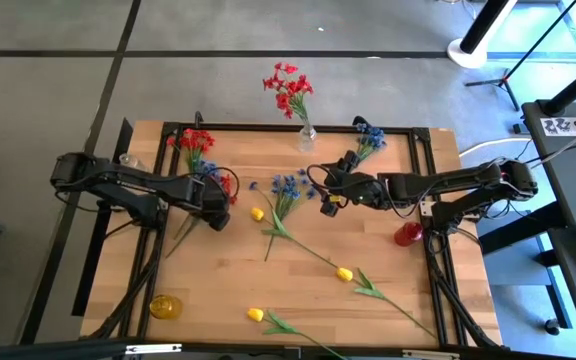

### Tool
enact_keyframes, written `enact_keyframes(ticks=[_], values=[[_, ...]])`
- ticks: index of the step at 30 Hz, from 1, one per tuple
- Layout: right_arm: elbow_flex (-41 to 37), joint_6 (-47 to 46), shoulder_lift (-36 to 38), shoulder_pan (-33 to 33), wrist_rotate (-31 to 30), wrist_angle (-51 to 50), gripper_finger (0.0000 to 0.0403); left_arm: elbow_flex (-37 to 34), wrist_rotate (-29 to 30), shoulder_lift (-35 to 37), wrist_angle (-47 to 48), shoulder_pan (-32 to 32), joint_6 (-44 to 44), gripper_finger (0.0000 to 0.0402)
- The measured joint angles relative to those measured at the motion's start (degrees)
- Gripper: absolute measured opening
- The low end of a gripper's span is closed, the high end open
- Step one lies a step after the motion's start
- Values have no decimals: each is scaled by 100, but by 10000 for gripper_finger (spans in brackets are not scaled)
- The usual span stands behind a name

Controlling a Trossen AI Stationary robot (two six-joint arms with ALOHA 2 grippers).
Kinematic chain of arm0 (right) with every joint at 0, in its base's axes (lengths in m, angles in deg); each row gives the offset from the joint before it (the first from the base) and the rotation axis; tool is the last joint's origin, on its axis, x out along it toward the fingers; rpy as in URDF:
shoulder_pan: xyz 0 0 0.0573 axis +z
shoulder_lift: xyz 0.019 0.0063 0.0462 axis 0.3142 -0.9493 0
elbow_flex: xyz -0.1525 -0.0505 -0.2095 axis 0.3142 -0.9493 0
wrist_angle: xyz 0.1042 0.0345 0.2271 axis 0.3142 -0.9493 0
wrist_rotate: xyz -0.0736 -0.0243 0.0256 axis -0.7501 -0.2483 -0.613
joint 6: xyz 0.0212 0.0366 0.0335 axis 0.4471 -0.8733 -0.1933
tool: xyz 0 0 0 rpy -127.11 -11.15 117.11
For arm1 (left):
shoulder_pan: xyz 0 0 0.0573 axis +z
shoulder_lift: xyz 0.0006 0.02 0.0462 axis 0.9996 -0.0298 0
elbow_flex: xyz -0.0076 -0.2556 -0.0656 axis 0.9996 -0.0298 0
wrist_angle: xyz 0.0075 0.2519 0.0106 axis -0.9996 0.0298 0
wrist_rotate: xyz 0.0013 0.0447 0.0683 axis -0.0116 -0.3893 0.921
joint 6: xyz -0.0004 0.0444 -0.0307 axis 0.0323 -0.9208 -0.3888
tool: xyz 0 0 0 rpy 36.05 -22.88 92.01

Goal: Sort flowers into vase by color
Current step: Put the bottom red flower into the transparent vase

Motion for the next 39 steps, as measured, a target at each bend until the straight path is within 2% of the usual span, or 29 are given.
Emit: enact_keyframes(ticks=[7, 13, 16, 21, 25, 28, 30, 33, 37, 39], values=[[0, 75, 0, 0, 304, -33, 296, -671, 47, -18, -147, -12, 902, 98], [0, 194, 0, 0, 305, -64, 296, -727, 345, -15, -274, -447, 1249, 52], [0, 235, -2, 0, 303, -166, 296, -528, 556, -47, -337, -715, 1252, 13], [6, 459, 198, 5, 386, -219, 296, 270, 956, -34, -353, -1028, 956, 5], [66, 469, 526, 4, 790, -252, 296, 995, 1990, -1, -917, -1317, 67, 4], [-52, 195, 600, 2, 1550, 154, 296, 1110, 2752, 22, -2623, -1455, -1178, 3], [-309, 6, 587, 4, 2185, 658, 296, 935, 2781, 6, -4140, -1461, -2170, 3], [-785, -241, 490, 7, 2828, 1653, 296, 457, 2402, -180, -6630, -1451, -3487, 3], [-1437, -439, 495, 6, 2682, 2877, 296, -280, 1598, -687, -9726, -1453, -4850, 2], [-1676, -563, 492, 0, 2641, 3533, 296, -489, 1242, -1068, -10889, -1428, -5273, 2]])
